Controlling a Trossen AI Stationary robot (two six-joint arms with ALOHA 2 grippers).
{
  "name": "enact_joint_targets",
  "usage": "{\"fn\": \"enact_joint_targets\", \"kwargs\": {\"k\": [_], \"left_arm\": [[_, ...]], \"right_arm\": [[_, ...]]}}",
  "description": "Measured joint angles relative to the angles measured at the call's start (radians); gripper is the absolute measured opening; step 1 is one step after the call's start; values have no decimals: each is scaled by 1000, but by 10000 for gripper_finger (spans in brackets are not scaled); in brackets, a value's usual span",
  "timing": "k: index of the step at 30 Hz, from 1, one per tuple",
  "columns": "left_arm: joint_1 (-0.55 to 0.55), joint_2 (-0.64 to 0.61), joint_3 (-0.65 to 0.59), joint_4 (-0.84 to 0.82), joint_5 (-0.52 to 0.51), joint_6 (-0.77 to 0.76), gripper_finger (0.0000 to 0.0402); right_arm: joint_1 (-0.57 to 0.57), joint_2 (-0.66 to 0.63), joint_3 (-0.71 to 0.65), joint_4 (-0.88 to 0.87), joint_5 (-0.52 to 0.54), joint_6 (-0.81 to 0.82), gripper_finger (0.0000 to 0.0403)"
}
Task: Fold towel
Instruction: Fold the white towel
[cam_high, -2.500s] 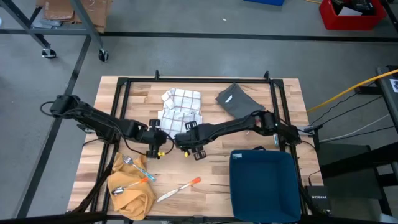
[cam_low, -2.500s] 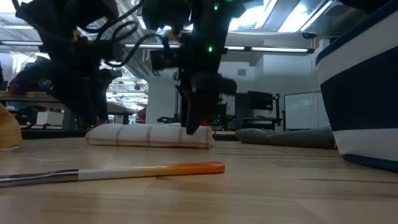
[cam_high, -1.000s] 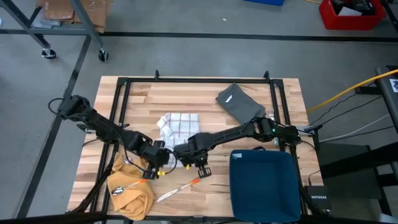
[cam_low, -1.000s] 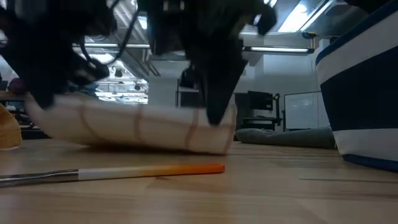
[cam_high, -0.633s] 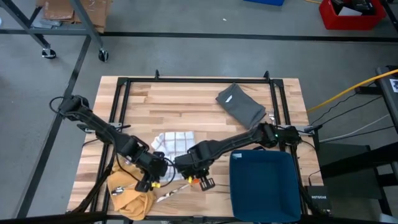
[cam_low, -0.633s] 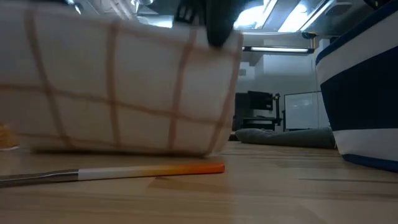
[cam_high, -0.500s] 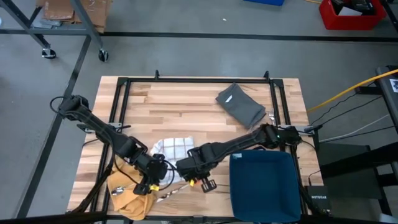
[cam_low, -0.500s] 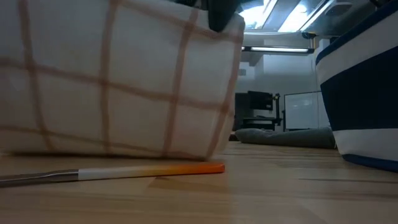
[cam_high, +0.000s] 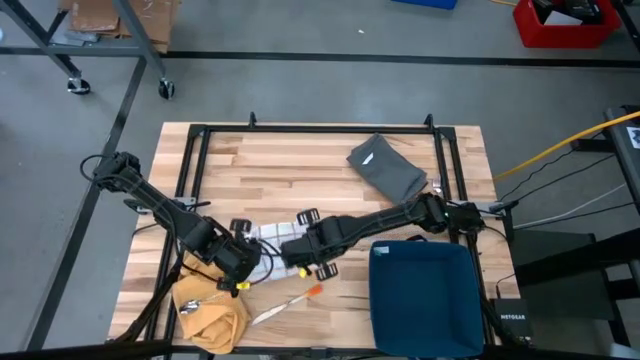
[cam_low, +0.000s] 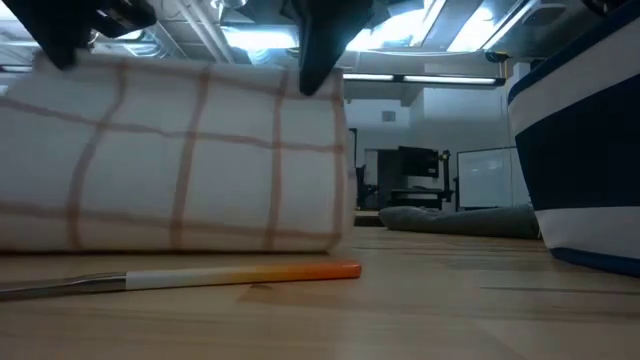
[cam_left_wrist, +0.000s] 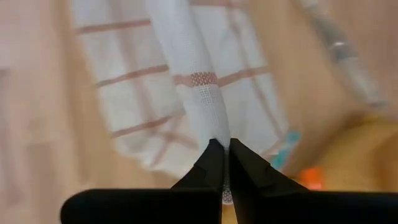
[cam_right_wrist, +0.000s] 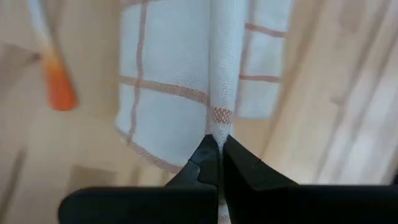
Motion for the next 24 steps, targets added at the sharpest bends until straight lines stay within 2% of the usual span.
{"fn": "enact_joint_targets", "kwargs": {"k": [5,10,15,18,24], "left_arm": [[25,0,-20,-94,-121,-15,1],[62,1,-87,-84,-154,-16,1],[98,2,-161,-84,-260,-25,5],[125,2,-204,-78,-309,-64,20],[172,2,-283,-15,-313,-64,69]], "right_arm": [[-62,0,-20,38,-2,-34,10],[-122,0,-43,86,-13,-75,8],[-173,0,-84,173,-22,-103,27],[-199,0,-114,225,-28,-107,44],[-232,-2,-176,298,-28,-108,94]]}}
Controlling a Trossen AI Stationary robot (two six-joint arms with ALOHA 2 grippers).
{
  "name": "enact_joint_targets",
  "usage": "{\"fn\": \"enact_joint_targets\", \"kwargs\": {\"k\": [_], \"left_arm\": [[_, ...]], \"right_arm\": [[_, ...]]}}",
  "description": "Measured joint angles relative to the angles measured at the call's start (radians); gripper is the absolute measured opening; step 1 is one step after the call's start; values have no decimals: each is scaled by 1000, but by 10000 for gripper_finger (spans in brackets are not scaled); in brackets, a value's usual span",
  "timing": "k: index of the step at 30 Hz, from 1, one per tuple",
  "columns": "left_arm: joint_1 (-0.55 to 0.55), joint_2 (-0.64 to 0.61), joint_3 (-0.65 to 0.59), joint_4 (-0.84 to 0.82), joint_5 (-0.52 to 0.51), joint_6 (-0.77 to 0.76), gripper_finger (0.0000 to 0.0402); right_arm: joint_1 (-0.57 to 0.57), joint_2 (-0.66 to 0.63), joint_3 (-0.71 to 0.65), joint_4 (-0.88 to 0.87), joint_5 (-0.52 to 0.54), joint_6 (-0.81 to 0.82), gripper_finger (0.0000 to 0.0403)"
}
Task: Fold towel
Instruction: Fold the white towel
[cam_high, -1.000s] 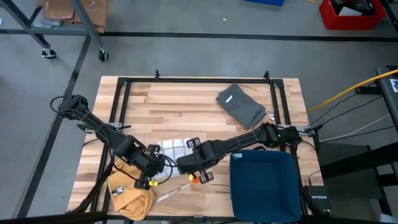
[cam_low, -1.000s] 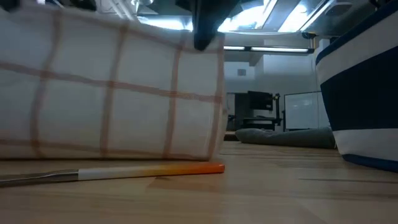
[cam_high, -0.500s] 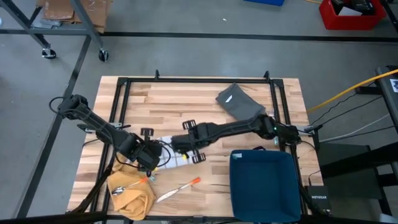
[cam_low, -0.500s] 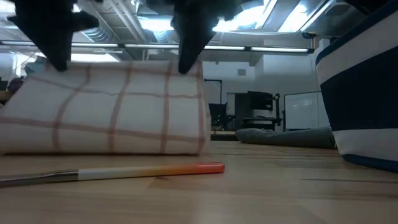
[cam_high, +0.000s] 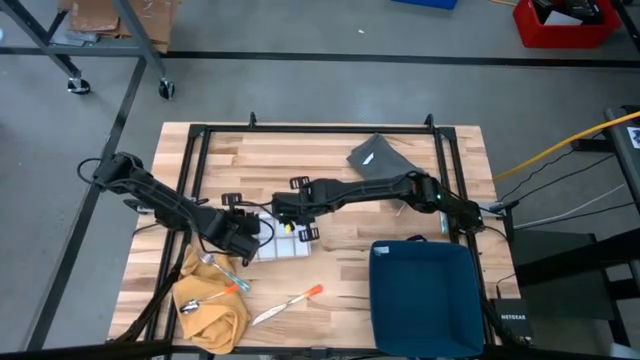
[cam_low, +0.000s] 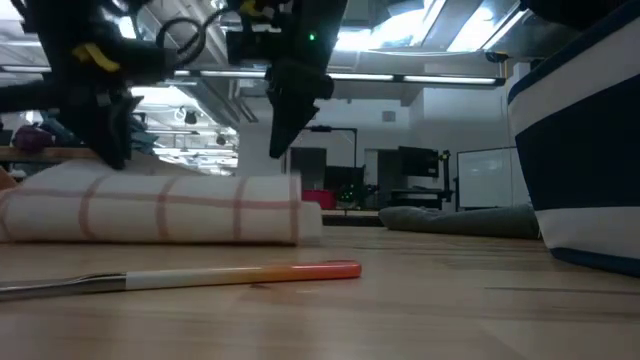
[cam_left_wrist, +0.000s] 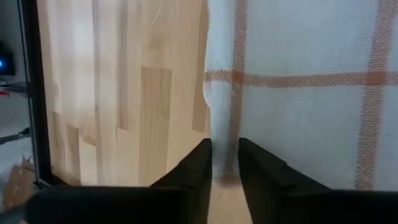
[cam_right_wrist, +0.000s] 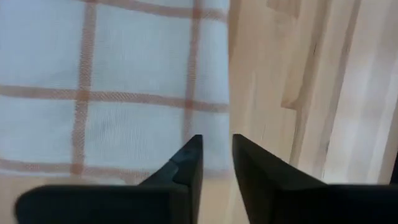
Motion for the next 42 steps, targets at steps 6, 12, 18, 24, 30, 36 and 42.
{"fn": "enact_joint_targets", "kwargs": {"k": [6,12,18,24,30,36,42], "left_arm": [[40,0,-84,90,-21,18,123],[73,0,-99,99,-26,-56,137],[66,-5,-74,145,-26,-1,138],[33,-6,8,148,-11,30,138],[-9,-7,62,149,51,103,138],[-47,-7,78,150,118,97,138],[-74,-7,77,145,138,90,138]], "right_arm": [[-11,-1,-44,24,60,-1,152],[-9,-1,-48,42,34,2,176],[-9,-1,-48,49,-147,11,177],[-6,-1,-48,80,-318,34,177],[-2,14,-48,253,-325,27,177],[-16,78,-48,335,-375,27,177],[-35,158,-47,335,-368,38,177]]}}
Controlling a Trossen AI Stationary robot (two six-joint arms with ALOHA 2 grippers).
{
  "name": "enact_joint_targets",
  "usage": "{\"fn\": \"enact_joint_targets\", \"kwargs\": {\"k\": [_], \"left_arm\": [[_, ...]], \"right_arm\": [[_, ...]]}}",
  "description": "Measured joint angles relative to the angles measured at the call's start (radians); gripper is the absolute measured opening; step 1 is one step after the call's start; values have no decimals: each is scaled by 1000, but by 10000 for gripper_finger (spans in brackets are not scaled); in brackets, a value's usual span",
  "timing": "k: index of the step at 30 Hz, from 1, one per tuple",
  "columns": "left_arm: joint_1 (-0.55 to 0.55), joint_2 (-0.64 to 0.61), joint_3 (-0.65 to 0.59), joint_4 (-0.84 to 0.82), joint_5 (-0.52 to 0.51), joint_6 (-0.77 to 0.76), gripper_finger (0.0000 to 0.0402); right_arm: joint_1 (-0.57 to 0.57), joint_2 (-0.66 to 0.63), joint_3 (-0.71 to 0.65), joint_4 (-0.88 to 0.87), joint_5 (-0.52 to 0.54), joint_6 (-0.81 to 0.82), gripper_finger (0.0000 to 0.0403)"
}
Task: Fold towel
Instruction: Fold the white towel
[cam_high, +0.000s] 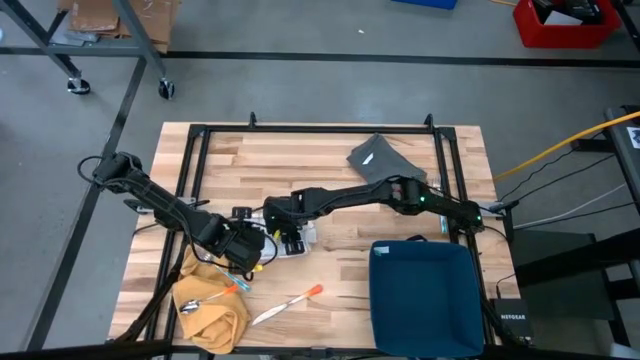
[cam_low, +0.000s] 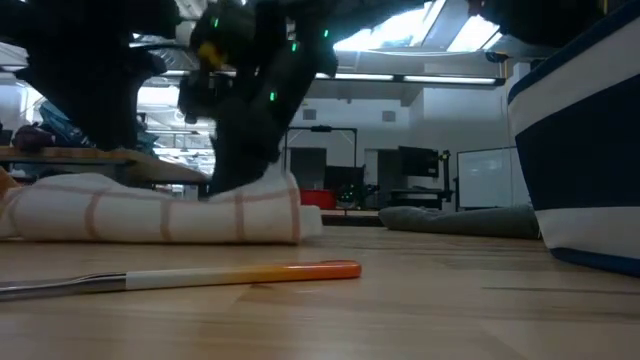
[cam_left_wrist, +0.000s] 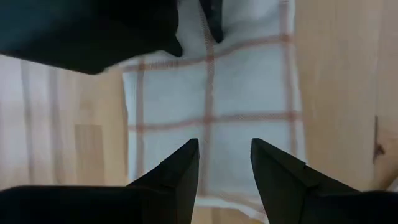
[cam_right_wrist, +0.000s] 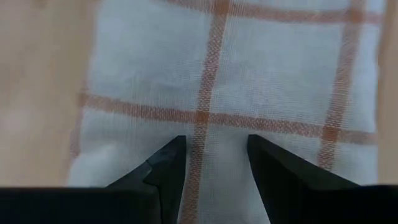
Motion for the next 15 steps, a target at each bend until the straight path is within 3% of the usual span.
{"fn": "enact_joint_targets", "kwargs": {"k": [10,15], "left_arm": [[1,0,0,-3,-6,-36,138],[1,0,0,-3,-1,-38,138]], "right_arm": [[-84,24,6,-105,135,267,177],[-149,15,5,-234,143,375,177]]}}
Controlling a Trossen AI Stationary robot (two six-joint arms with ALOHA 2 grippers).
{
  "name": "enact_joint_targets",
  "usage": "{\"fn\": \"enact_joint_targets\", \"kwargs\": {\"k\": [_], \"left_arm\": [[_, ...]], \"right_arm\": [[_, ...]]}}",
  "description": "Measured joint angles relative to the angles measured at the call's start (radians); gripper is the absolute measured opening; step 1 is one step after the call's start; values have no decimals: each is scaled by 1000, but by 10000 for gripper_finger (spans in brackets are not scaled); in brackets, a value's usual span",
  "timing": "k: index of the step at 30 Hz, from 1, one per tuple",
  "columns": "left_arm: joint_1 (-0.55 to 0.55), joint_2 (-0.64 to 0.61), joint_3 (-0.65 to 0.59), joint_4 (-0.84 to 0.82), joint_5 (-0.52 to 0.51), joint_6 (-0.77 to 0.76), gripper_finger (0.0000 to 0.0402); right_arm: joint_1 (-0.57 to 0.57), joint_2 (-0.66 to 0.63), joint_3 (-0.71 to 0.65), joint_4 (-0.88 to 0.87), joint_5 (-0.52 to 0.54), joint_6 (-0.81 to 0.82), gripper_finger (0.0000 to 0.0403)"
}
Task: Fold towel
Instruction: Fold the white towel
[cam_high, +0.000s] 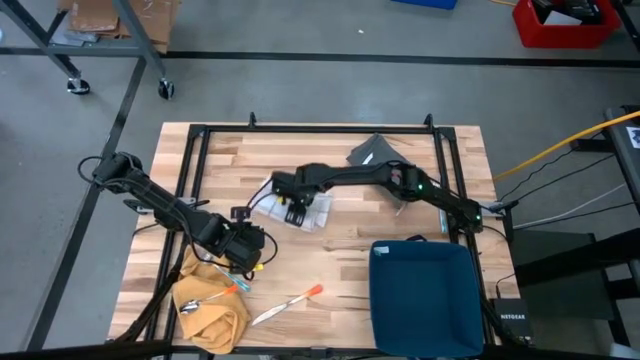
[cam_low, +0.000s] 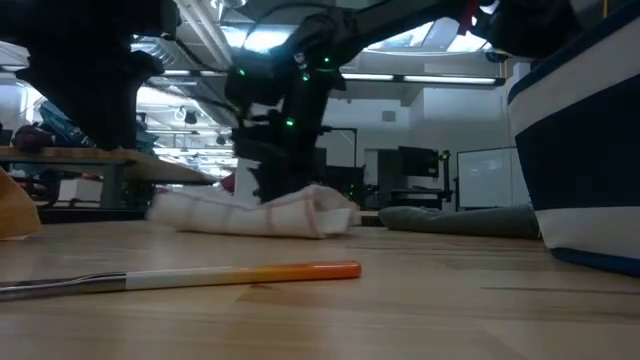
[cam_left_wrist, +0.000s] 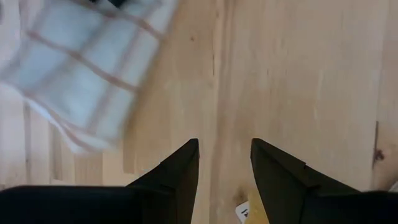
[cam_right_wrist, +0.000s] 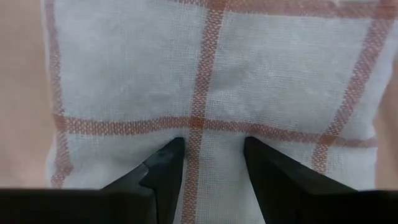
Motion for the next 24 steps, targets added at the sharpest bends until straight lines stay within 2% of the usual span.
{"fn": "enact_joint_targets", "kwargs": {"k": [6,10,16,20,24], "left_arm": [[1,0,0,2,-2,-2,138],[0,0,0,2,-11,19,138],[23,0,0,9,-167,-43,138],[57,0,0,11,-178,-35,138],[91,-7,0,13,-177,-4,138]], "right_arm": [[-50,0,-2,-212,-2,21,177],[-59,0,-3,-288,-4,20,177],[-61,0,-2,-284,-22,17,177],[-60,6,60,-325,-44,17,177],[-60,19,193,-358,-65,3,177]]}}
